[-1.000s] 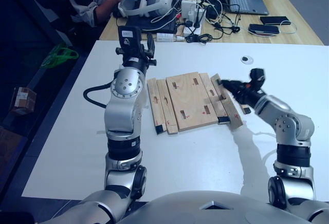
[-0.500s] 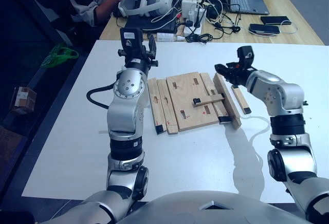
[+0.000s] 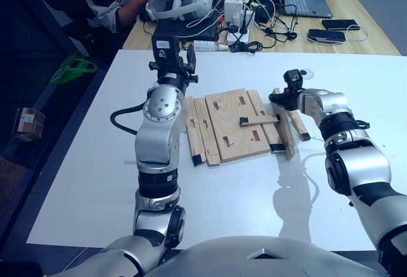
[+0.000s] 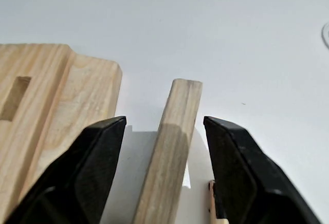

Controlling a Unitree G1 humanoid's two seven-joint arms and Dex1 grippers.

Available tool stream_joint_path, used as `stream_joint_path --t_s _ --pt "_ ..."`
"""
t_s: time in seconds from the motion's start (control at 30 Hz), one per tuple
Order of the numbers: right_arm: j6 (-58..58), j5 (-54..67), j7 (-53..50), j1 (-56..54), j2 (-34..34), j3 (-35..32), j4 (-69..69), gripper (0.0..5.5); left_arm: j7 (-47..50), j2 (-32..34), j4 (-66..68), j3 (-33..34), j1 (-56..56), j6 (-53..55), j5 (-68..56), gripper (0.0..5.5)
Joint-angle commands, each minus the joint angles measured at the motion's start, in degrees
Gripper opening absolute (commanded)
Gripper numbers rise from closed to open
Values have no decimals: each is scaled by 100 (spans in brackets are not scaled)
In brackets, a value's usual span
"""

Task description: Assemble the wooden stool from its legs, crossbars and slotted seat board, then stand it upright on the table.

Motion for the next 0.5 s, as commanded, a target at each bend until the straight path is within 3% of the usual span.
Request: stream_joint_path --t_s 0.03,0.27,0.5 --pt "-181 -295 130 -258 -63 9 493 236 14 -27 71 -7 -76 -27 13 246" --pt "-683 -423 424 -313 -12 -181 750 112 32 -55 113 -5 -112 -60 17 246" --pt "-853 -447 925 -620 -205 -322 575 100 -33 56 222 98 -229 -103 0 246"
